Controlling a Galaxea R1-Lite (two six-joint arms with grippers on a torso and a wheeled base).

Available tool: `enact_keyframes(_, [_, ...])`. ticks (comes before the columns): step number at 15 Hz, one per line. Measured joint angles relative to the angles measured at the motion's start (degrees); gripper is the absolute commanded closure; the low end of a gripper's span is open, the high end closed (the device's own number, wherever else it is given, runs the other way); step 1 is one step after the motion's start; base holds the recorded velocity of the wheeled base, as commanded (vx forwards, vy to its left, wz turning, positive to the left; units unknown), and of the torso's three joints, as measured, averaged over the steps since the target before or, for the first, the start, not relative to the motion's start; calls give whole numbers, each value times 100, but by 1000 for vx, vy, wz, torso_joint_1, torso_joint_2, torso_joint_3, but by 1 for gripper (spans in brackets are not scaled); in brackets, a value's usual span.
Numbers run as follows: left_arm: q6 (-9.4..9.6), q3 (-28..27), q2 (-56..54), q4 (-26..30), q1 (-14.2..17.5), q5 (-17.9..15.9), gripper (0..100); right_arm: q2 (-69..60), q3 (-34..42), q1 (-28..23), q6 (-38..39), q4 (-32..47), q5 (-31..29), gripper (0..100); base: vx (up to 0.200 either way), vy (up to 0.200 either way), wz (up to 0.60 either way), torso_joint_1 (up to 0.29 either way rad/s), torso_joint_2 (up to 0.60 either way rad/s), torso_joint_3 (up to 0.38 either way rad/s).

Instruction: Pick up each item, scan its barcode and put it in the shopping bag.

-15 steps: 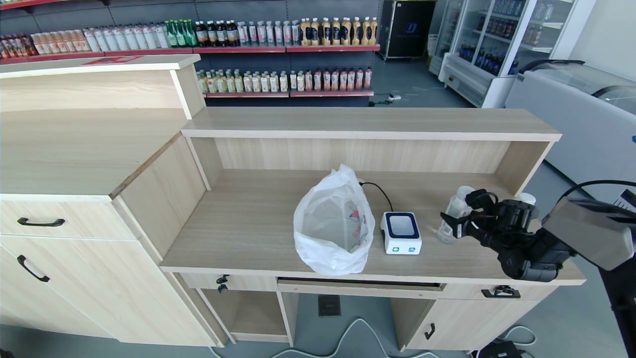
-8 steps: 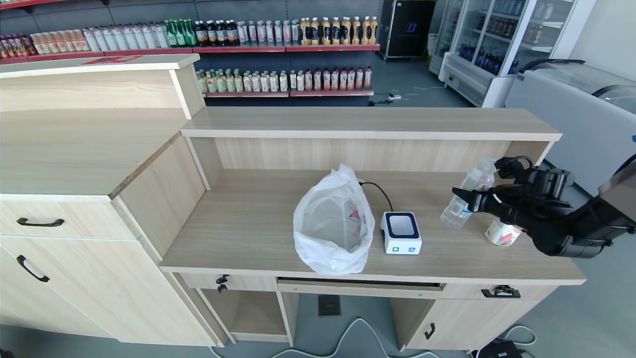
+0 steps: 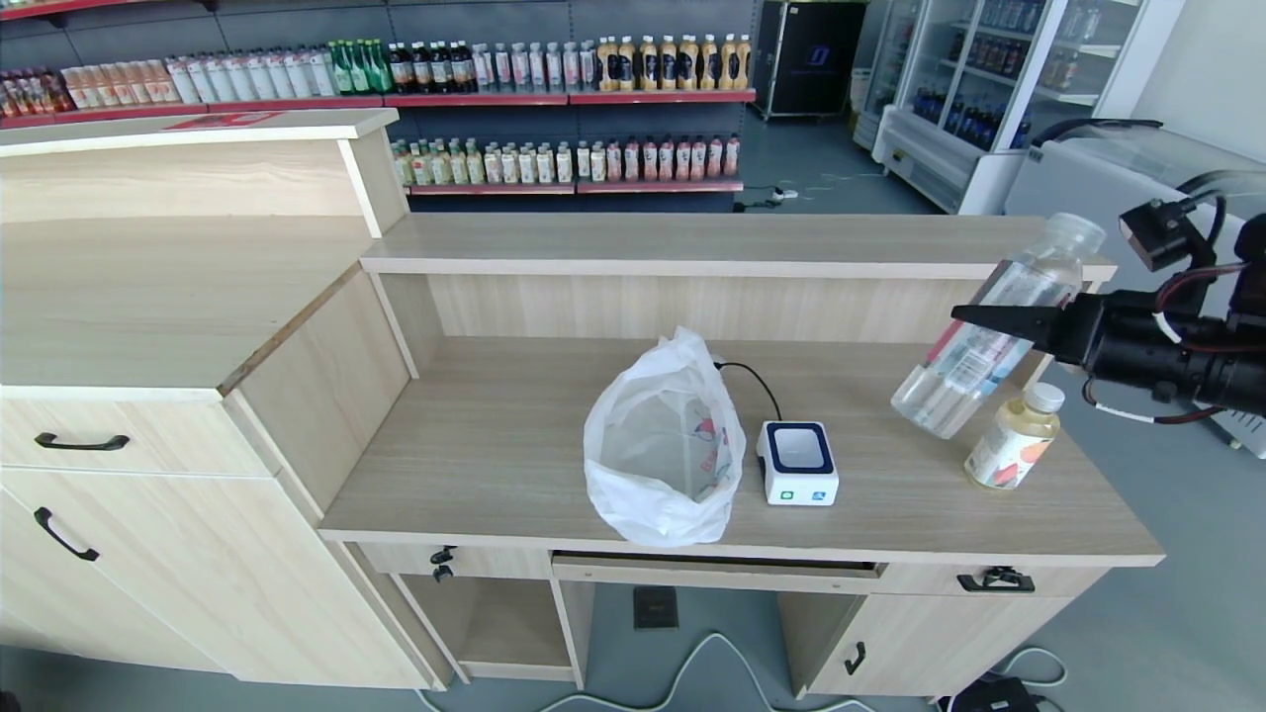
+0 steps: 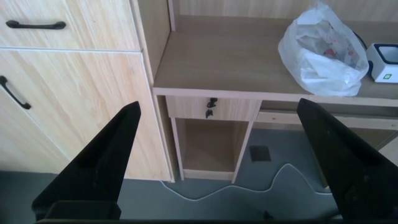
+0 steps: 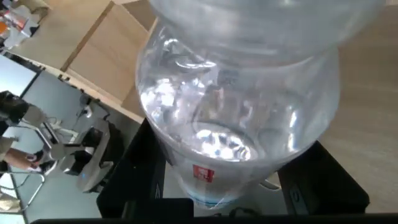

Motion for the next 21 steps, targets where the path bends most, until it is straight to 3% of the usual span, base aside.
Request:
enact_keyframes(4, [0,0,0,0,-5,0,0,-1003,265,24,180,775,980,100,0,0,0,0,0,0])
enact_keyframes(9, [0,0,0,0,0,0,0,-1918,469,238,184,1552,1484,100,0,0,0,0,0,0])
enact_keyframes(21, [0,0,0,0,-2,0,0,-3106,1229,980,169,2004,1697,100,0,0,0,0,0,0])
